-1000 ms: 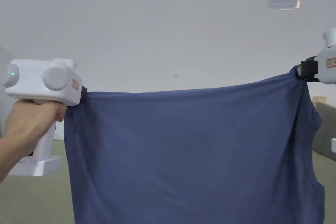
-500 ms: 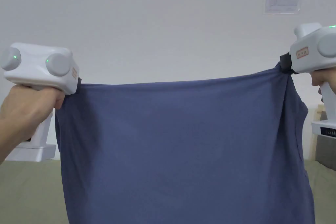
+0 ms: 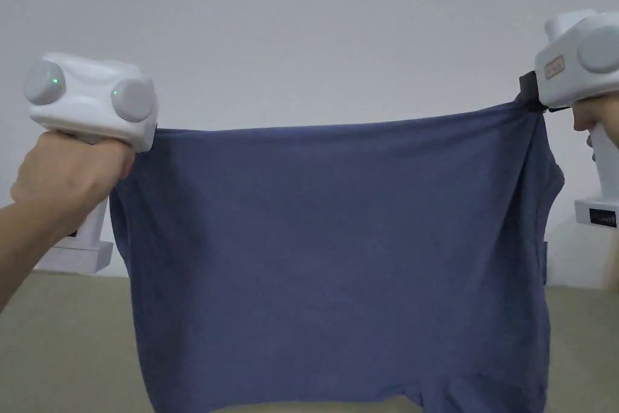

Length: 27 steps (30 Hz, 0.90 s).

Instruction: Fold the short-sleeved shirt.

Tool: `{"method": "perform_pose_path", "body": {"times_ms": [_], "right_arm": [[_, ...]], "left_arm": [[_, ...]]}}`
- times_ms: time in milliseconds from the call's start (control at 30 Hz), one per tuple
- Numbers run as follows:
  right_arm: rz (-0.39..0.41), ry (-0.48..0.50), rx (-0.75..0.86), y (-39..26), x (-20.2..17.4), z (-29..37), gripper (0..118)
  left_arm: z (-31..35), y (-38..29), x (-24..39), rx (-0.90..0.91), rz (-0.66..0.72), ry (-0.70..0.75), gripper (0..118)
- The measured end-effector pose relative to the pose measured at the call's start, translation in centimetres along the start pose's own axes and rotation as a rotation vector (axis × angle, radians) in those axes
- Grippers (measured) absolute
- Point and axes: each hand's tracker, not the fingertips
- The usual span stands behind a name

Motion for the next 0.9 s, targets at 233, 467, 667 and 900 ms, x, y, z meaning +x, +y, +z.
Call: {"method": "perform_pose_path", "body": {"times_ms": [233, 467, 667, 900], "right_arm": [[0.001, 0.071, -0.126, -12.3, -1.0, 0.5, 2], [-0.104, 0.161, -0.348, -30.6, -1.0, 11.7, 2], [-0.191, 0.180, -0.523, -44.0, 0.3, 23.8, 2], [-0.243, 0.199, -0.587, -49.7, 2.0, 36.1, 2]], "left_arm": [[-2.1, -10.6, 0.8, -0.134, 0.009, -0.093, 1], [4.1, -27.3, -0.2, -0.313, -0.066, -0.188, 1], [13.7, -41.0, -3.9, -0.484, -0.126, -0.260, 1], [22.4, -49.2, -10.1, -0.536, -0.074, -0.296, 1]]}}
